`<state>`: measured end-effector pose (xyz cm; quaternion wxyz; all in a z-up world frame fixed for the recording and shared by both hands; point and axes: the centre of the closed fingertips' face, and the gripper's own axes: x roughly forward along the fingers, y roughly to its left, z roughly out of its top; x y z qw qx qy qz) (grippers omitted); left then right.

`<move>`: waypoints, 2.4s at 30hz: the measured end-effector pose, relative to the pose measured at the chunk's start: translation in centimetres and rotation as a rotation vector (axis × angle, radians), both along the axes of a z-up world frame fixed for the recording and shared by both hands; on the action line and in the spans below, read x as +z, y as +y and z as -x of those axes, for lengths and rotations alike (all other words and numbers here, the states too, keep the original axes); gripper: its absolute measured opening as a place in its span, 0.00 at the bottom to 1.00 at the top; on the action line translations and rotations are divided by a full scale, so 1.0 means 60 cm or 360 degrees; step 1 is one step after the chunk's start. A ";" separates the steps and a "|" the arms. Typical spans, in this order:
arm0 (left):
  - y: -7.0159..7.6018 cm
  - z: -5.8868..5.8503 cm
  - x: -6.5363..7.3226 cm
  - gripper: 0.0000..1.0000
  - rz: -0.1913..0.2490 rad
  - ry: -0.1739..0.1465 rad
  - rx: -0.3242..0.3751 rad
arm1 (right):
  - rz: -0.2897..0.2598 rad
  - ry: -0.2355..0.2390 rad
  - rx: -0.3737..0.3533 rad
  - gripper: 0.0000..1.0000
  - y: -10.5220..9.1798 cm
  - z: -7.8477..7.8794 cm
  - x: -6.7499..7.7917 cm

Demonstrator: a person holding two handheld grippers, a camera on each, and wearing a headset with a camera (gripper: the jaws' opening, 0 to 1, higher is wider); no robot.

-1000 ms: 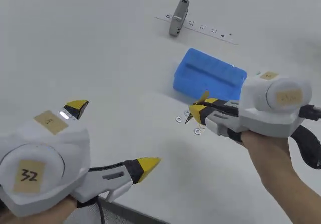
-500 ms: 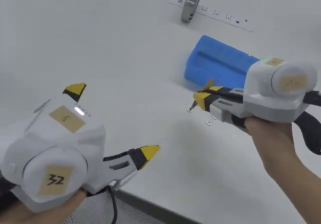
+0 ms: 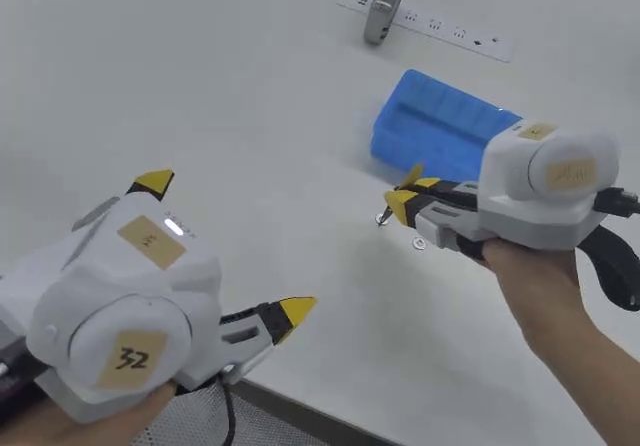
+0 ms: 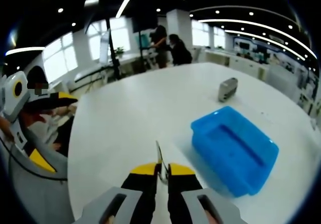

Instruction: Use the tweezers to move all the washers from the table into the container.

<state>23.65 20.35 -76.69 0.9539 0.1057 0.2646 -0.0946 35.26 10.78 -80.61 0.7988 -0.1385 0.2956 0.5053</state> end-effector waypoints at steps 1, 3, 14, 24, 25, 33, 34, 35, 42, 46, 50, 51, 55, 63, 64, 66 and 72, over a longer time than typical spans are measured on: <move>0.000 0.000 0.000 0.99 -0.0003 -0.0001 0.0000 | 0.0009 -0.0009 0.0009 0.03 0.000 0.001 0.000; 0.000 0.000 -0.002 0.99 -0.0006 0.0008 -0.0002 | 0.0012 -0.0004 0.0012 0.03 0.001 0.002 0.000; -0.008 0.002 -0.006 0.99 0.0000 0.0029 -0.0042 | 0.0029 -0.0066 0.0029 0.02 0.003 -0.002 0.041; -0.013 0.003 -0.004 0.99 0.0001 0.0020 -0.0073 | -0.0004 -0.0148 0.0014 0.02 -0.001 -0.028 0.084; -0.014 0.003 -0.004 0.99 0.0005 0.0017 -0.0073 | -0.0006 -0.0159 0.0007 0.02 -0.003 -0.037 0.084; -0.016 0.004 -0.011 0.99 -0.0013 0.0052 -0.0088 | -0.0012 -0.0249 -0.0019 0.02 0.013 -0.080 0.107; -0.016 0.005 -0.012 0.99 -0.0018 0.0058 -0.0090 | -0.0003 -0.0277 -0.0015 0.02 0.016 -0.086 0.111; -0.016 0.005 -0.013 0.99 -0.0033 0.0061 -0.0093 | 0.0007 -0.0290 -0.0020 0.02 0.015 -0.092 0.114; -0.017 0.006 -0.013 0.99 -0.0033 0.0065 -0.0101 | 0.0013 -0.0376 -0.0104 0.02 0.018 -0.145 0.123; -0.017 0.005 -0.011 0.99 -0.0044 0.0058 -0.0103 | -0.0063 -0.0306 -0.0213 0.02 0.015 -0.172 0.113; -0.018 0.006 -0.013 0.99 -0.0040 0.0066 -0.0111 | -0.0064 -0.0278 -0.0255 0.02 0.016 -0.190 0.096; -0.019 0.006 -0.013 0.99 -0.0040 0.0067 -0.0113 | -0.0059 -0.0278 -0.0260 0.02 0.016 -0.191 0.094; -0.018 0.006 -0.010 0.99 -0.0040 0.0056 -0.0110 | -0.0024 -0.0281 -0.0261 0.02 0.023 -0.194 0.080; -0.015 0.005 -0.011 0.99 -0.0042 0.0057 -0.0097 | -0.0049 -0.0161 -0.0339 0.02 0.019 -0.199 0.031; -0.014 0.005 -0.011 0.99 -0.0046 0.0057 -0.0096 | -0.0070 -0.0131 -0.0358 0.02 0.018 -0.199 0.027; -0.012 0.005 -0.012 0.99 -0.0069 0.0058 -0.0084 | -0.0104 -0.0080 -0.0386 0.02 0.018 -0.202 0.019; -0.010 0.005 -0.013 0.99 -0.0107 0.0053 -0.0078 | -0.0078 -0.0100 -0.0356 0.02 0.019 -0.191 0.009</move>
